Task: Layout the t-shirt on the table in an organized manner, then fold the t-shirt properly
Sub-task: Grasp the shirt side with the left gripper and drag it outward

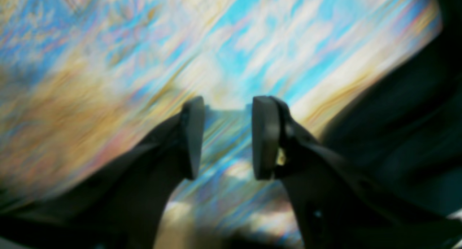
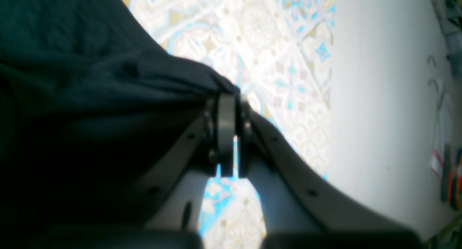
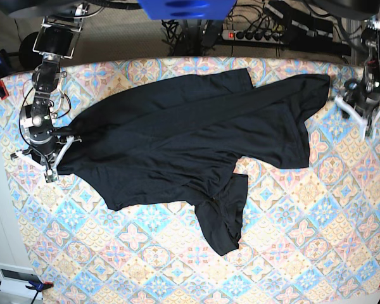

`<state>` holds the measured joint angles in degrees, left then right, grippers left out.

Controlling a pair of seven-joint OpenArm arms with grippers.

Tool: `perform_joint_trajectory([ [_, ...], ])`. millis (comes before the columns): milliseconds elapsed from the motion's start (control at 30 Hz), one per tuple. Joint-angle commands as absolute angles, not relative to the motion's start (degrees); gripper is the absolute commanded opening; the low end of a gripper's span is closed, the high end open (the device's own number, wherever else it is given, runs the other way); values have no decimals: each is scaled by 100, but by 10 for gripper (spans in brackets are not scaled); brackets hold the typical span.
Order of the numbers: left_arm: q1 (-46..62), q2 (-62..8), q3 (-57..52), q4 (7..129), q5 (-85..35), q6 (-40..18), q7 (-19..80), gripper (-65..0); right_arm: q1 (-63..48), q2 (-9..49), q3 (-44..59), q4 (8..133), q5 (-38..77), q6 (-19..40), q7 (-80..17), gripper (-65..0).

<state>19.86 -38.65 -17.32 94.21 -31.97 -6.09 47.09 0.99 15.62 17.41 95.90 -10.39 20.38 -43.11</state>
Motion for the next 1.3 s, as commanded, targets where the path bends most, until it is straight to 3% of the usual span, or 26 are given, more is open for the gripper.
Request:
perform_joint_trajectory([
  [0,1701,-3890,-1780,9385,-3257,-602,4708,-409,207,1675,1780,9701,-1086,1965,-4215,-650],
  [200,277,-3020,-1736,9103,-3266,-611,5059,-397,224,1666,1780,9701,-1086,1965,-4215,-650],
  [467,-1015,-2431,-1051,7969,-2826,-593,5349,-397,224,1657,1780,9701,-1086,1965,-4215,-650],
  [700,-1068,-2018,-1059,7916,-2334,-593,5349,-397,242,1657,1780,9701,-1086,1965,-4215,-650],
  [1267,-1033,-1974,-1059,6844,-2343,-567,4549,-400,242,1657,1780,9666,-1086,1956,-4215,-650],
])
